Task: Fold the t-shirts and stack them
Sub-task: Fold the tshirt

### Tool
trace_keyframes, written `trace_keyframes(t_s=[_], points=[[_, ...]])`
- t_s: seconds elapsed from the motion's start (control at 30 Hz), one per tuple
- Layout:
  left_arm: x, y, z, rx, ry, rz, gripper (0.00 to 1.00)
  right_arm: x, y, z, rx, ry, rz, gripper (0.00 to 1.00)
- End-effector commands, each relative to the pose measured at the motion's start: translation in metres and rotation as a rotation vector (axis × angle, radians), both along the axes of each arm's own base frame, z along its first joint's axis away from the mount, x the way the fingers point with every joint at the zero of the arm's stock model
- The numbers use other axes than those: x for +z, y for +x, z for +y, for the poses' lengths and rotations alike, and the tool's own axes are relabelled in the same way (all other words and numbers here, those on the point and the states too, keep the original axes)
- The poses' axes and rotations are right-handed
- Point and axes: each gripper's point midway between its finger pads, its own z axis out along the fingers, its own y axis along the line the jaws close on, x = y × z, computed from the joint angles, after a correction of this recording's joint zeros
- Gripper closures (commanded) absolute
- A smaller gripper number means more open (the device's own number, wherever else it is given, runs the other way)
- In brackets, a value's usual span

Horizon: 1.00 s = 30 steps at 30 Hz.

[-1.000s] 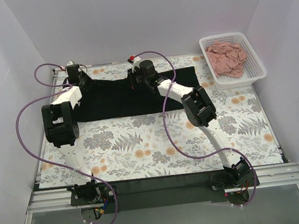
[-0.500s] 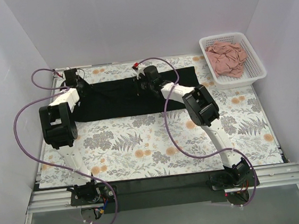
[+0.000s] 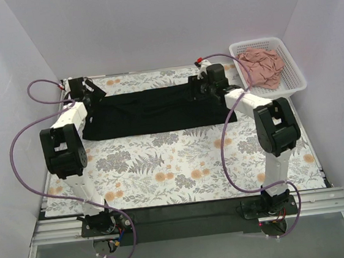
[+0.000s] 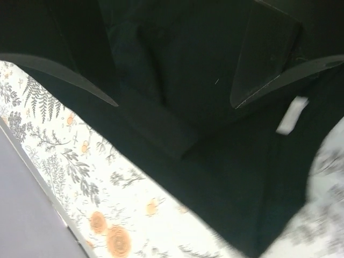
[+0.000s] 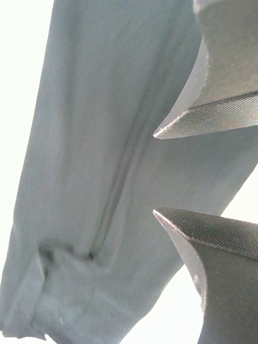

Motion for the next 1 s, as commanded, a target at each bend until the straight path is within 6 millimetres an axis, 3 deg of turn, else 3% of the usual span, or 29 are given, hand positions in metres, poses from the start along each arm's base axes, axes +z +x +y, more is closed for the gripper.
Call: trace_keyframes(t_s=[0.0, 0.03, 0.13, 0.2, 0.47, 0.57, 0.7, 0.83, 0.87, 0.97], points=[[0.049, -0.037, 0.032, 0.151, 0.015, -0.033, 0.18, -0.011, -0.021, -0.039, -0.103, -0.044, 0.088, 0.39], [0.033, -0.053, 0.034, 0.168, 0.008, 0.021, 0.18, -0.015, -0.026, -0.047, -0.122, -0.046, 0.11, 0.39], [0.02, -0.079, 0.047, 0.212, -0.001, 0.075, 0.19, -0.029, -0.037, -0.076, -0.188, -0.059, 0.16, 0.39], [0.0, -0.098, 0.052, 0.234, 0.007, 0.139, 0.19, -0.038, -0.042, -0.091, -0.222, -0.057, 0.196, 0.41], [-0.042, -0.123, 0.064, 0.233, 0.089, 0.278, 0.19, -0.062, -0.051, -0.124, -0.297, -0.064, 0.275, 0.45], [-0.063, -0.132, 0.065, 0.238, 0.091, 0.355, 0.24, -0.074, -0.053, -0.142, -0.35, -0.074, 0.308, 0.45], [-0.088, -0.145, 0.07, 0.273, 0.104, 0.448, 0.38, -0.089, -0.057, -0.16, -0.4, -0.071, 0.353, 0.46], [-0.102, -0.165, 0.078, 0.317, 0.103, 0.53, 0.6, -0.103, -0.064, -0.176, -0.452, -0.075, 0.409, 0.46], [-0.106, -0.172, 0.079, 0.326, 0.102, 0.555, 0.69, -0.108, -0.068, -0.183, -0.471, -0.079, 0.429, 0.47], [-0.111, -0.19, 0.089, 0.369, 0.09, 0.589, 0.81, -0.117, -0.077, -0.195, -0.516, -0.084, 0.464, 0.47]])
